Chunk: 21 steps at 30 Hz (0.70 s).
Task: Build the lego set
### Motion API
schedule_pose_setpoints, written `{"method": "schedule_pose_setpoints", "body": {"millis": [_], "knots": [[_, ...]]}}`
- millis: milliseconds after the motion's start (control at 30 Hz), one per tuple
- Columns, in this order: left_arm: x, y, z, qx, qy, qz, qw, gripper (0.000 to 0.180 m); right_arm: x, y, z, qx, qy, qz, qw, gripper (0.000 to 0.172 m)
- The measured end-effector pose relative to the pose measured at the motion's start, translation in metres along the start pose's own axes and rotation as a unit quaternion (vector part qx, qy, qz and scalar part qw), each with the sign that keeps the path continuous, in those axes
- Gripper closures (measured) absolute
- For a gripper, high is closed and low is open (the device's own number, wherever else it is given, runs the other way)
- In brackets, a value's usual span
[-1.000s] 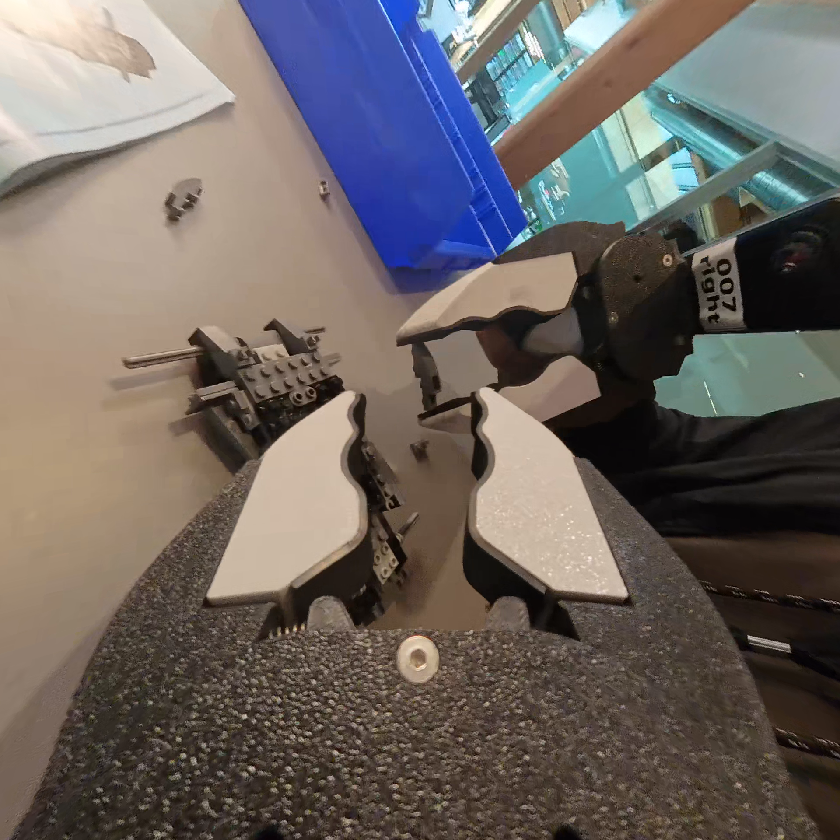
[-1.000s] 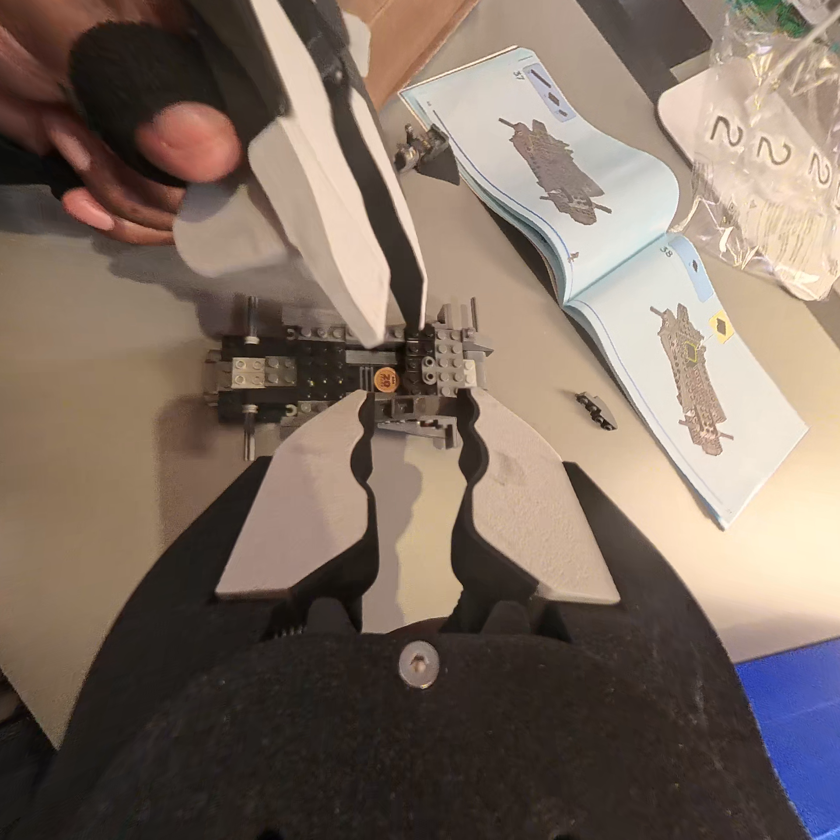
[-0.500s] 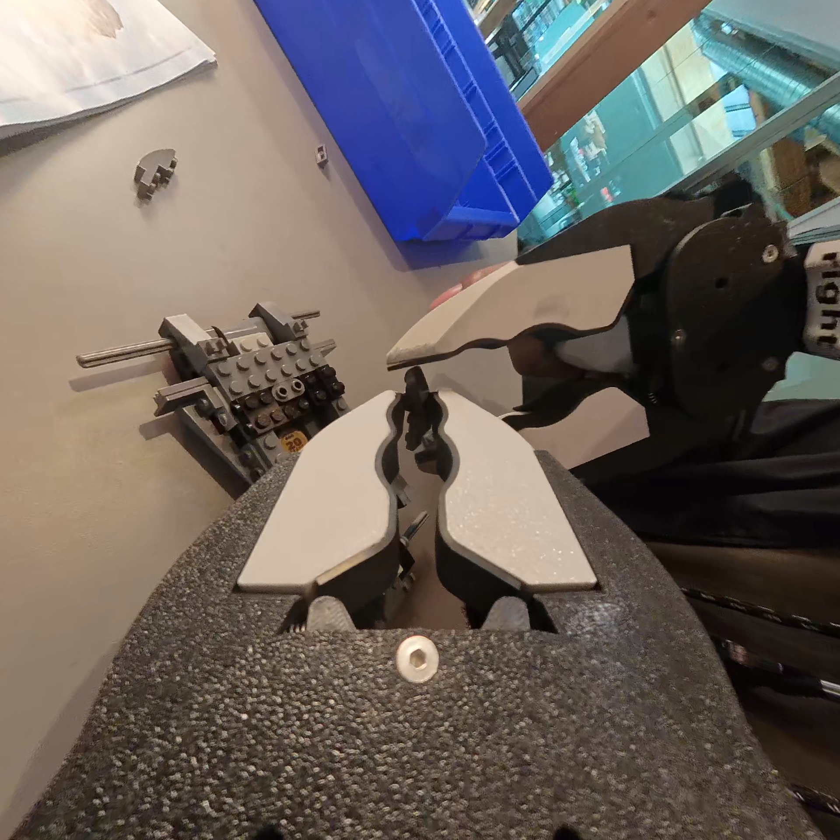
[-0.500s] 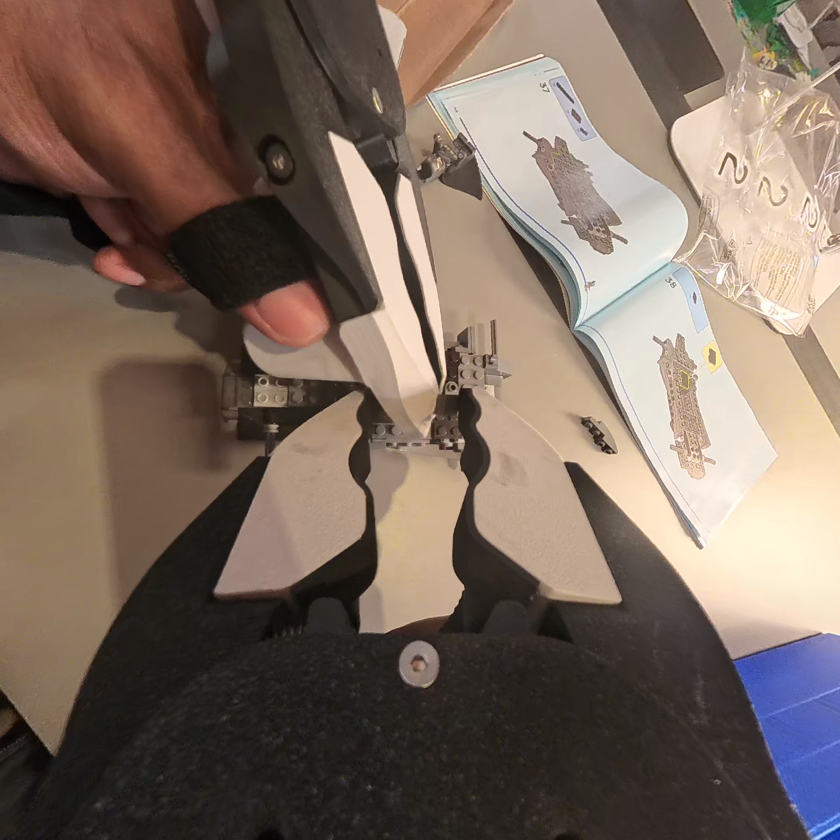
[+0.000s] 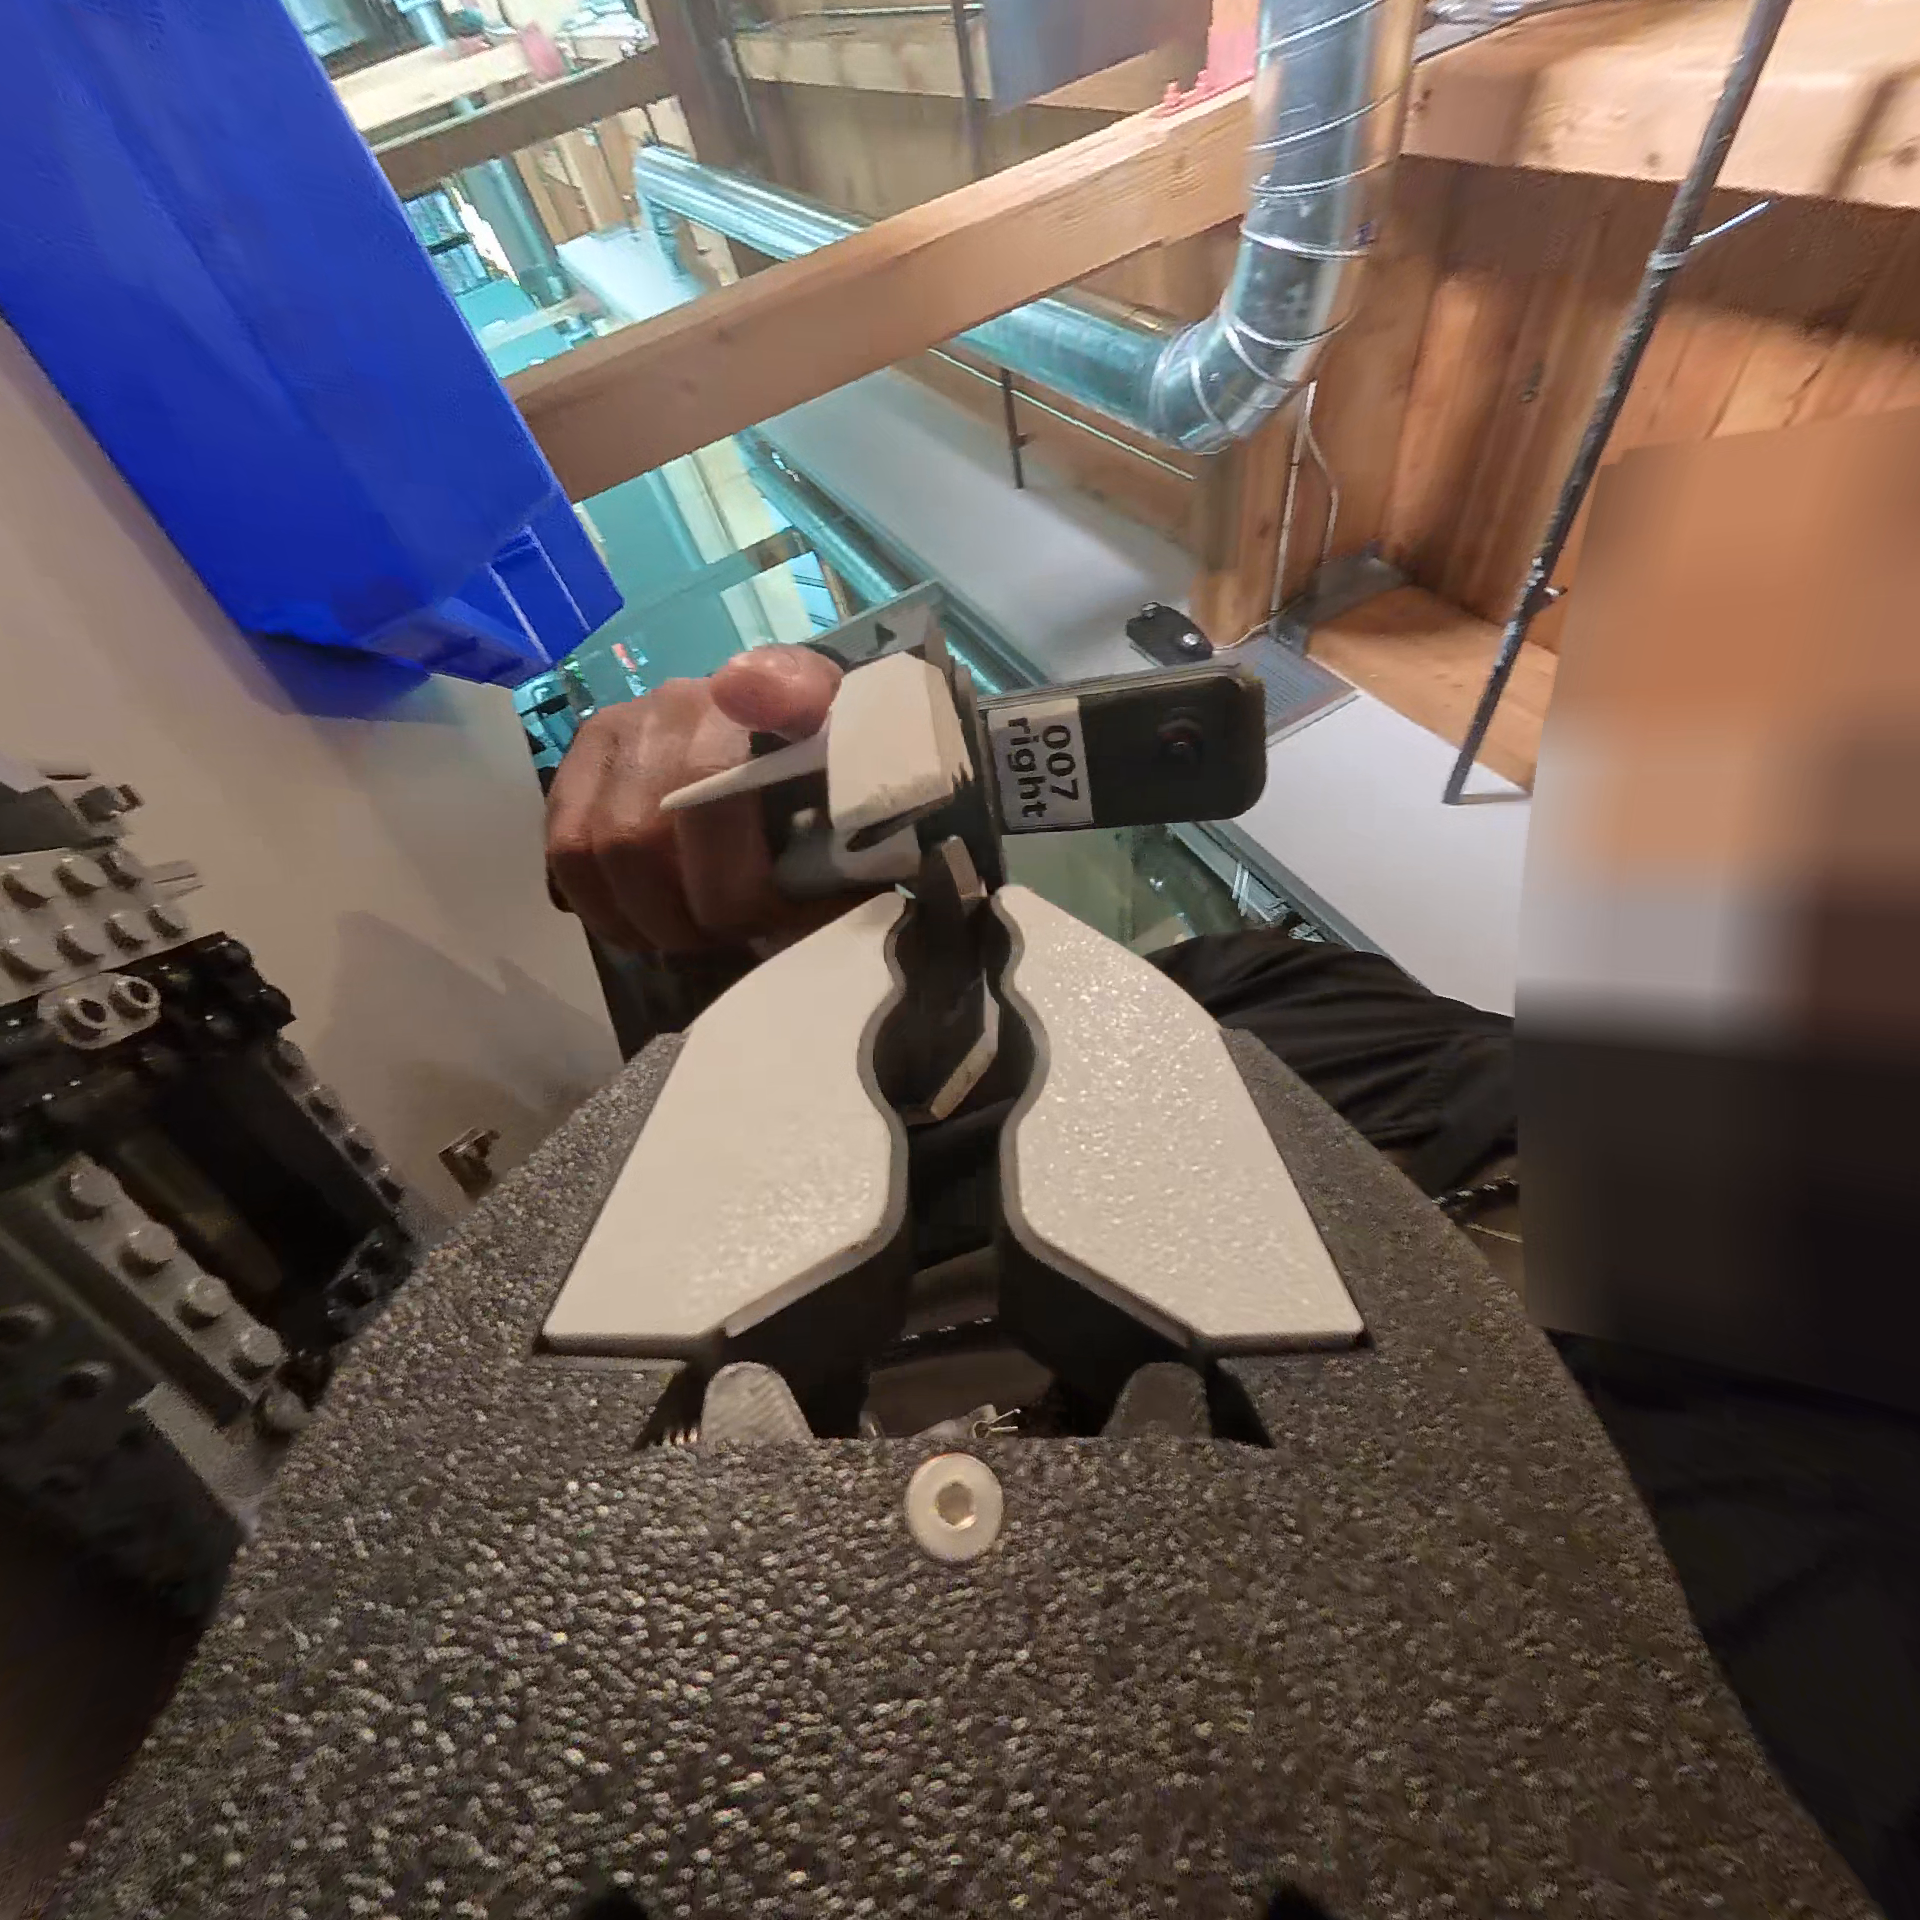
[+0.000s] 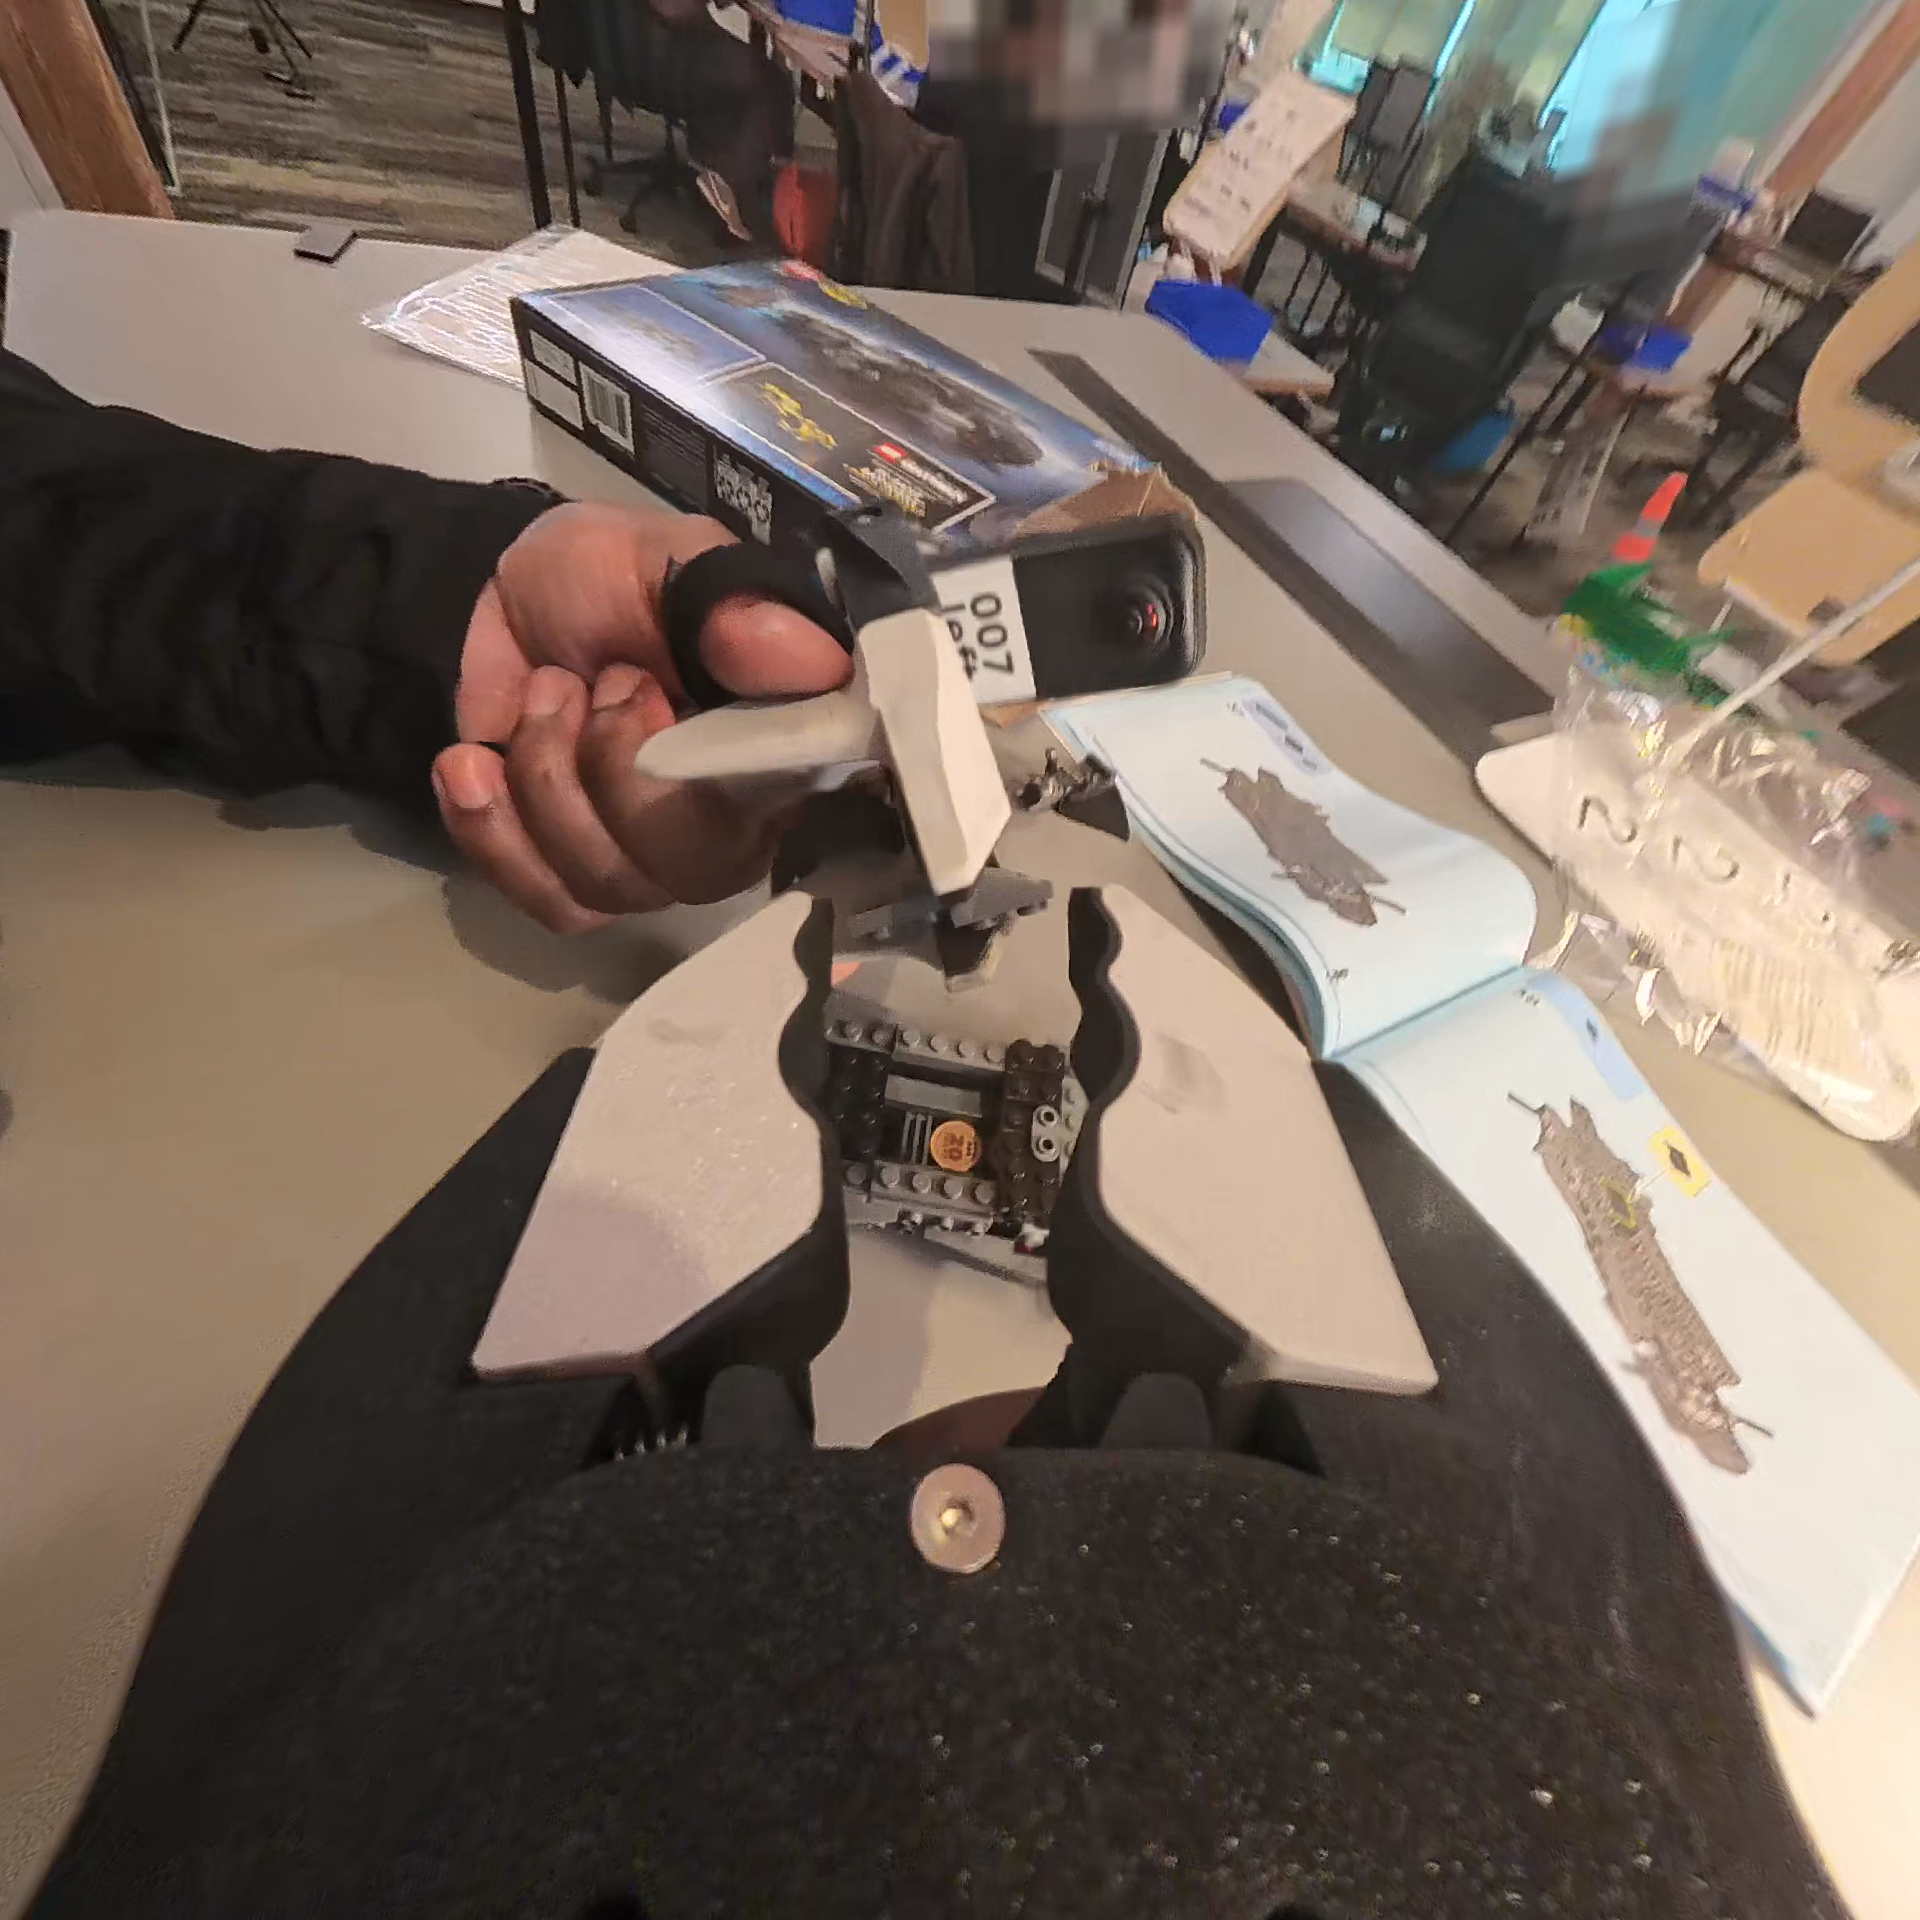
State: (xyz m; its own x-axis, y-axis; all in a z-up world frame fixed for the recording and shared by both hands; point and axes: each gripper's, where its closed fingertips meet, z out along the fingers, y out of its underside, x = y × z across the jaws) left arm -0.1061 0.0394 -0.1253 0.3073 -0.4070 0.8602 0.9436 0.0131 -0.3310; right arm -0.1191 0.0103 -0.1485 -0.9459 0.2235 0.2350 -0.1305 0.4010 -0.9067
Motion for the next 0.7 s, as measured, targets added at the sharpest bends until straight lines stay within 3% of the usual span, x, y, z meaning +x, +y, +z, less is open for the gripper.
{"method": "schedule_pose_setpoints", "body": {"millis": [167, 433, 500, 600, 700], "knots": [[0.007, 0.000, 0.001, 0.004, 0.031, -0.015, 0.999, 0.169, -0.001, -0.012, -0.004, 0.055, -0.009, -0.028, 0.998, 0.135], [0.011, -0.003, 0.000, 0.013, 0.049, -0.018, 0.999, 0.169, 0.000, -0.017, -0.001, 0.072, -0.011, -0.033, 0.997, 0.136], [0.004, -0.005, -0.002, 0.021, 0.021, -0.006, 1.000, 0.164, 0.004, -0.013, 0.000, 0.049, -0.001, -0.036, 0.998, 0.136], [-0.010, -0.012, -0.006, 0.029, -0.051, 0.028, 0.998, 0.138, 0.011, -0.007, 0.001, -0.002, 0.019, -0.027, 0.999, 0.137], [-0.022, -0.023, -0.016, 0.040, -0.157, 0.127, 0.979, 0.137, 0.021, 0.006, -0.001, -0.089, 0.057, -0.030, 0.994, 0.136]]}}
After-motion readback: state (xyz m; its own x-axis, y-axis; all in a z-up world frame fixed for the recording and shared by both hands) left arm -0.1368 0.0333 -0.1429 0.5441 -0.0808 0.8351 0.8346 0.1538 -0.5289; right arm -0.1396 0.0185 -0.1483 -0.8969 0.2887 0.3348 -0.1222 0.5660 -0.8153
